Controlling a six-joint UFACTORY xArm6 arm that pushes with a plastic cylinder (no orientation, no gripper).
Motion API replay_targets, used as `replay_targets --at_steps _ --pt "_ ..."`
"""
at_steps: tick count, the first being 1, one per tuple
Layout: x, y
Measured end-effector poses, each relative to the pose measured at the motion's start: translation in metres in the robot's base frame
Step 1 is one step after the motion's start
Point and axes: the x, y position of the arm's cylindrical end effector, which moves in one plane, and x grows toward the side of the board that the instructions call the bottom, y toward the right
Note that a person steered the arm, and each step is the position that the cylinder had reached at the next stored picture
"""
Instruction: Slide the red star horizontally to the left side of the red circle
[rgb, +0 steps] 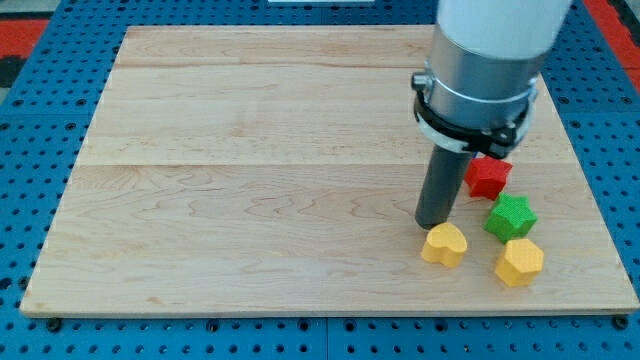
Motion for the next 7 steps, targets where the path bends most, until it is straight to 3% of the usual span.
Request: replay_targets --at_steps 3,4,5,6,7 --pt "0.002 -0.006" --pt "0.002 -0.057" --pt "0.039 -0.155" --pt "0.091 -0.157" --pt "0.091 -0.135"
